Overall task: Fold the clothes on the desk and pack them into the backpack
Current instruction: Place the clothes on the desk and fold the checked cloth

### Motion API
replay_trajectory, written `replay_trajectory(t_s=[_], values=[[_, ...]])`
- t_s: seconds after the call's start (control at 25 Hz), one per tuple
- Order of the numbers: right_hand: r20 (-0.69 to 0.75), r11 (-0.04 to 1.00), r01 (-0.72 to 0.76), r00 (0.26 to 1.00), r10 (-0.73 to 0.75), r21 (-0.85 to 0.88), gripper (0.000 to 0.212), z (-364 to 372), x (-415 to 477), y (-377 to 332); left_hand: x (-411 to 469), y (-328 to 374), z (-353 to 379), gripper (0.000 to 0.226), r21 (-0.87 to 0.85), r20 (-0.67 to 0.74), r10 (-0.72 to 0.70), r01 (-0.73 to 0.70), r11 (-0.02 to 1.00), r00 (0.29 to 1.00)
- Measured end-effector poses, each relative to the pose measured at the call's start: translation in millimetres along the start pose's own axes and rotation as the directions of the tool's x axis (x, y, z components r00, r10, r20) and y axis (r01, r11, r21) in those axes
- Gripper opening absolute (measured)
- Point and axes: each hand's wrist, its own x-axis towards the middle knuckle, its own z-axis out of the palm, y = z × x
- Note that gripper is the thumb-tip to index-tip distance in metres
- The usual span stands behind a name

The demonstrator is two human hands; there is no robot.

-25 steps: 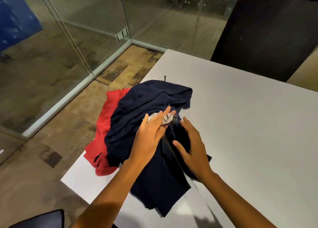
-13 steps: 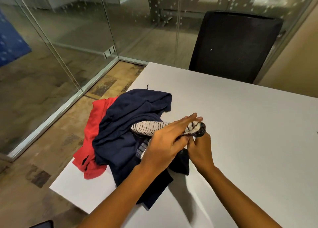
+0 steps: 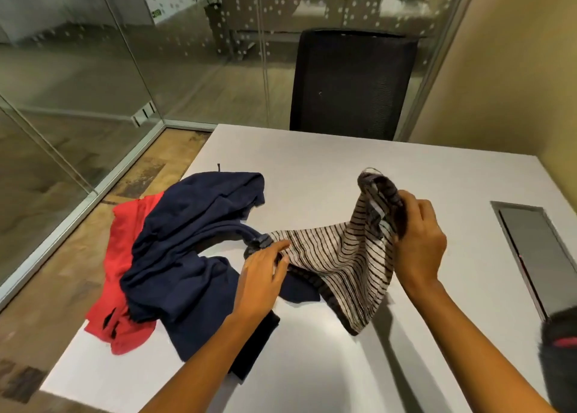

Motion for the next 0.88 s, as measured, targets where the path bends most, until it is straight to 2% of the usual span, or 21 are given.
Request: replay_trajectory(t_s=[0.04, 0.12, 0.2, 0.24, 0.28, 0.32, 0.4, 0.48, 0.56, 0.64, 0.72, 0.8, 0.88], values=[[0.065, 0.999, 0.01, 0.998, -0.007, -0.044, 0.05, 0.5, -7.5, 6.9, -0.9, -4.4, 7.3, 0.035, 0.06, 0.015, 0.007, -0.008, 0.998, 1.0], [0.285, 0.993, 0.041, 0.958, -0.008, -0.111, 0.05, 7.6, -32.9, 22.3, -2.2, -10.9, 20.0, 0.036, 0.131, 0.031, 0.022, -0.026, 0.991, 0.999], [0.514, 0.943, 0.252, 0.851, -0.109, -0.218, 0.044, 21.6, -69.5, 39.2, -1.2, -16.7, 29.3, 0.037, 0.166, 0.047, 0.003, -0.01, 0.986, 0.999], [0.627, 0.911, 0.334, 0.77, -0.117, -0.24, 0.04, 26.5, -86.0, 45.0, 0.5, -20.1, 32.8, 0.038, 0.19, 0.05, -0.012, 0.002, 0.982, 0.999], [0.694, 0.902, 0.356, 0.714, -0.095, -0.243, 0.038, 30.2, -99.0, 48.8, 2.3, -23.3, 35.6, 0.038, 0.216, 0.053, -0.02, 0.008, 0.976, 0.998], [0.715, 0.917, 0.32, 0.697, -0.057, -0.239, 0.037, 31.7, -108.0, 49.1, 4.1, -25.5, 37.2, 0.04, 0.238, 0.056, -0.027, 0.013, 0.971, 0.998], [0.677, 0.956, 0.199, 0.736, 0.0, -0.216, 0.036, 33.1, -113.7, 42.4, 8.0, -29.6, 37.8, 0.044, 0.276, 0.056, -0.031, 0.014, 0.961, 0.998], [0.645, 0.973, 0.144, 0.764, 0.007, -0.181, 0.044, 41.6, -110.0, 31.0, 14.3, -35.7, 37.5, 0.047, 0.312, 0.028, -0.022, 0.012, 0.95, 0.999], [0.708, 0.967, 0.199, 0.706, -0.031, -0.157, 0.049, 56.3, -104.7, 19.9, 20.3, -40.8, 37.9, 0.05, 0.344, 0.006, -0.015, 0.013, 0.939, 1.0], [0.788, 0.933, 0.32, 0.612, -0.068, -0.168, 0.05, 76.3, -107.9, 27.2, 24.4, -40.7, 38.3, 0.051, 0.352, 0.002, -0.011, 0.01, 0.936, 1.0], [0.847, 0.913, 0.342, 0.532, 0.009, -0.224, 0.049, 87.5, -118.3, 46.7, 24.6, -39.5, 38.4, 0.053, 0.394, 0.015, 0.034, -0.038, 0.919, 0.999], [0.852, 0.905, 0.3, 0.511, 0.116, -0.302, 0.049, 88.3, -127.6, 70.9, 23.0, -40.8, 40.8, 0.056, 0.498, 0.083, 0.084, -0.115, 0.86, 0.993], [0.81, 0.894, 0.223, 0.546, 0.215, -0.388, 0.05, 84.4, -128.6, 91.3, 20.4, -43.1, 47.4, 0.061, 0.568, 0.176, 0.077, -0.165, 0.806, 0.981]])
